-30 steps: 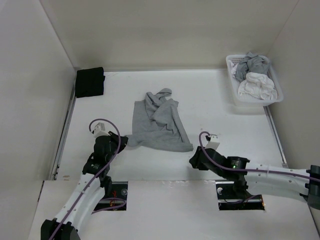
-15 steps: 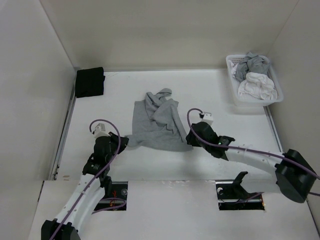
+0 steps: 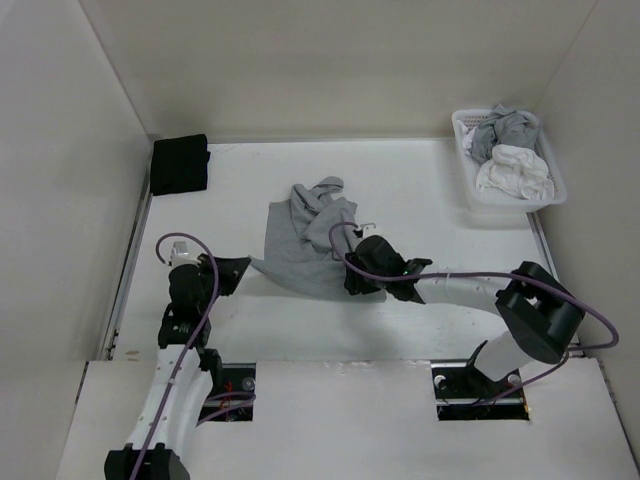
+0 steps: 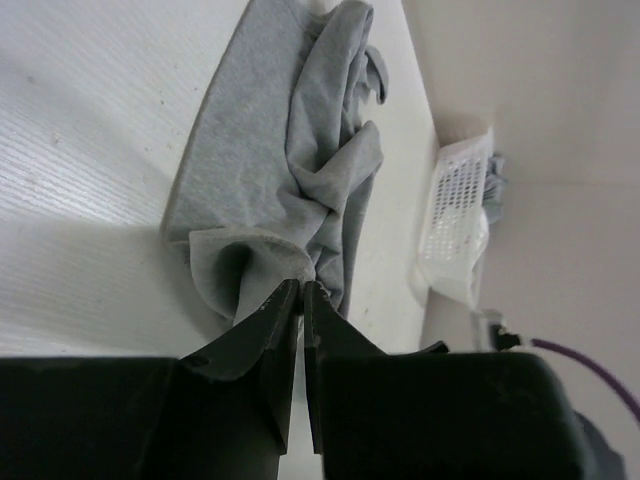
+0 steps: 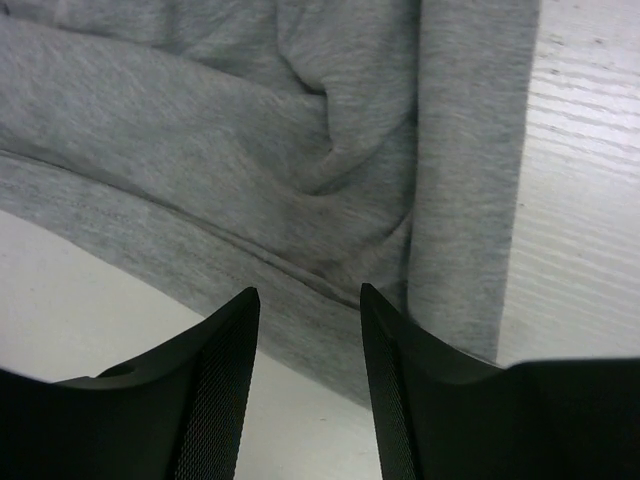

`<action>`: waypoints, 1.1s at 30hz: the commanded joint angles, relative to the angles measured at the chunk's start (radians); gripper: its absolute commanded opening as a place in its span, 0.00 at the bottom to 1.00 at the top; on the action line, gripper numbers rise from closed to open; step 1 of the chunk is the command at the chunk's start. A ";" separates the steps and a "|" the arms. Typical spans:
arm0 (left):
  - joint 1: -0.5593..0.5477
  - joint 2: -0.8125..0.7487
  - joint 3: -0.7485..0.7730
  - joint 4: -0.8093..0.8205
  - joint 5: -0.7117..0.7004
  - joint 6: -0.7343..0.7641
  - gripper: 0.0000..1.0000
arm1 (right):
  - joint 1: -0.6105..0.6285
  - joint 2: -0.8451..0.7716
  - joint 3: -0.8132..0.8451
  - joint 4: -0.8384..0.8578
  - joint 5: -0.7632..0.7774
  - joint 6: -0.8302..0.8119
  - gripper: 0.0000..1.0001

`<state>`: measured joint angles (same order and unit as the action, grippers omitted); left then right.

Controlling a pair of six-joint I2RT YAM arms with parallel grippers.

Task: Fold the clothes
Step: Flatten the tank top out

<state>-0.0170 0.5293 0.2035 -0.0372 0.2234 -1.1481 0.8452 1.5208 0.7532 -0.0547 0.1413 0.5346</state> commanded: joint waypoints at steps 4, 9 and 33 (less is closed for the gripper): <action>0.090 0.038 0.079 0.183 0.140 -0.167 0.05 | 0.004 0.030 0.055 -0.002 -0.111 -0.070 0.49; 0.091 0.034 0.085 0.192 0.137 -0.162 0.05 | 0.012 -0.001 0.031 -0.036 -0.147 -0.091 0.53; 0.091 0.144 0.019 0.232 0.054 0.031 0.05 | -0.217 0.168 0.251 0.101 -0.085 -0.004 0.57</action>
<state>0.0875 0.6544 0.2306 0.1291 0.3031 -1.1618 0.6689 1.6054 0.9081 -0.0296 0.0006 0.4961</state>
